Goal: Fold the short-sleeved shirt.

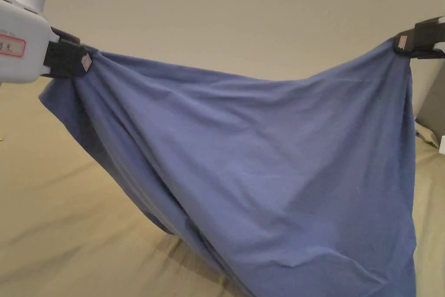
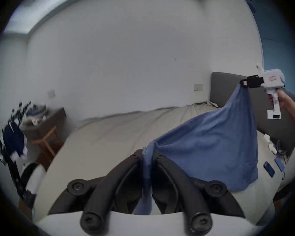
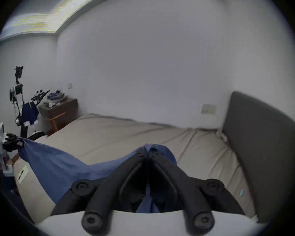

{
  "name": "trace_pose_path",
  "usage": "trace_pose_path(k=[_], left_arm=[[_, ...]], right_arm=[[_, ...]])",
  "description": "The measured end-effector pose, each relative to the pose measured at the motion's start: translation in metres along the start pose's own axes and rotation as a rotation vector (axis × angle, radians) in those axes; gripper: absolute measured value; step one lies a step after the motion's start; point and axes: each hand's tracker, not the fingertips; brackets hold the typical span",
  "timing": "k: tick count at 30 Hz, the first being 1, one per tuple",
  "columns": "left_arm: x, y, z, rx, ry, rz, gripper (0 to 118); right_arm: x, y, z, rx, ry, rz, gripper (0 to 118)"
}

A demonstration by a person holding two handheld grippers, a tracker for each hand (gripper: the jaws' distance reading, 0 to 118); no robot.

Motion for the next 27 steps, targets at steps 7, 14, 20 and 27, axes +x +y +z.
trace_pose_path(k=[7, 14, 20, 27], left_arm=[[-0.013, 0.084, -0.036, 0.088, 0.089, -0.033, 8], [-0.031, 0.141, -0.061, 0.175, 0.148, -0.033, 8], [-0.041, 0.175, -0.056, 0.231, 0.187, -0.02, 7], [-0.043, 0.126, -0.053, 0.222, 0.147, 0.036, 7]], right_arm=[[0.017, 0.087, 0.002, 0.13, -0.107, 0.003, 4], [0.011, 0.142, 0.003, 0.278, -0.158, 0.01, 4], [-0.002, 0.165, 0.014, 0.315, -0.163, 0.029, 4], [-0.011, 0.11, 0.017, 0.252, -0.093, 0.078, 4]])
